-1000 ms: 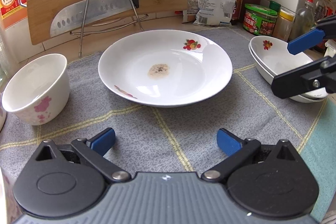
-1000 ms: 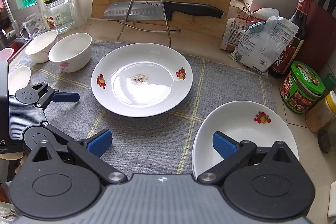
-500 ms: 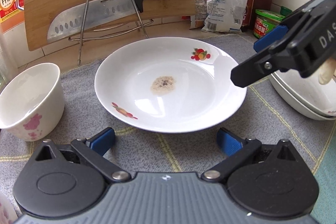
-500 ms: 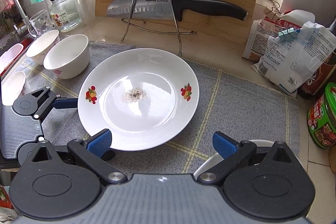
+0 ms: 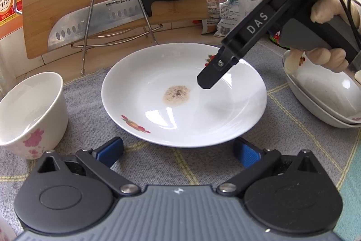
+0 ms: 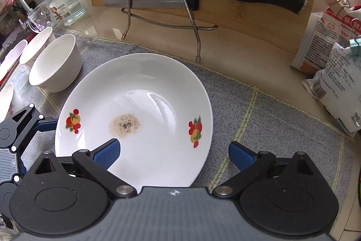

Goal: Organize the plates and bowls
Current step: 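Move the right gripper to the stained white flower plate and grasp its rim, then lift the stained plate off the towel with the right gripper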

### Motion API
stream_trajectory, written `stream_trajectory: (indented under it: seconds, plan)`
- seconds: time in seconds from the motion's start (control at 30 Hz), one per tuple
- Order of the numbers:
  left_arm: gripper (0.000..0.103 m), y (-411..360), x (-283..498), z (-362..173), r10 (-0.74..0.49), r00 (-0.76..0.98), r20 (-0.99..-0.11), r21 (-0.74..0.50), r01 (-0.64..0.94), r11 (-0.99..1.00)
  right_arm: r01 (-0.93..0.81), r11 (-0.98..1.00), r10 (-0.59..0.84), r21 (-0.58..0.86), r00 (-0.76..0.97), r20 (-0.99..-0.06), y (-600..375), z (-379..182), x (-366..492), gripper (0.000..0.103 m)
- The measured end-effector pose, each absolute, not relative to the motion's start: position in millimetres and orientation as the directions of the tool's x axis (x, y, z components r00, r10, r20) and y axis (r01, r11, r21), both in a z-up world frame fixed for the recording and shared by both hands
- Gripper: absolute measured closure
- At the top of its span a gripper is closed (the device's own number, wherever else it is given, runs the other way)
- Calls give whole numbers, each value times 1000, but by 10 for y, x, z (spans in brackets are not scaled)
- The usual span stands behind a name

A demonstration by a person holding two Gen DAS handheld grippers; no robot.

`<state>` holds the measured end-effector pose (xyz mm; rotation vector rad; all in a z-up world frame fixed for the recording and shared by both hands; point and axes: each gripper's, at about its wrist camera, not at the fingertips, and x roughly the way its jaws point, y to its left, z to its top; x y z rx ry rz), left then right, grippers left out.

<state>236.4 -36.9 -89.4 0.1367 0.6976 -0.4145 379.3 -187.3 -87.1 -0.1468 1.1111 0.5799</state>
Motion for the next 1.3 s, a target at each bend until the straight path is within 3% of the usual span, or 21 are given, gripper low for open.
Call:
stream_trajectory:
  seconds: [0.23, 0.73, 1.3]
  plan:
    - [0, -344, 2358, -900, -339, 690, -639, -15, 430, 903, -545, 806, 421, 231, 254, -871, -1795, -910, 3948, 0]
    - [1, -360, 2468, -867, -336, 659, -673, -17, 440, 898, -584, 785, 421, 208, 256, -870, -1729, -919, 4014, 0]
    - [1, -360, 2502, -894, -402, 641, -654, -12, 523, 852, -635, 735, 455, 238, 201, -868, -1584, -913, 4101, 0]
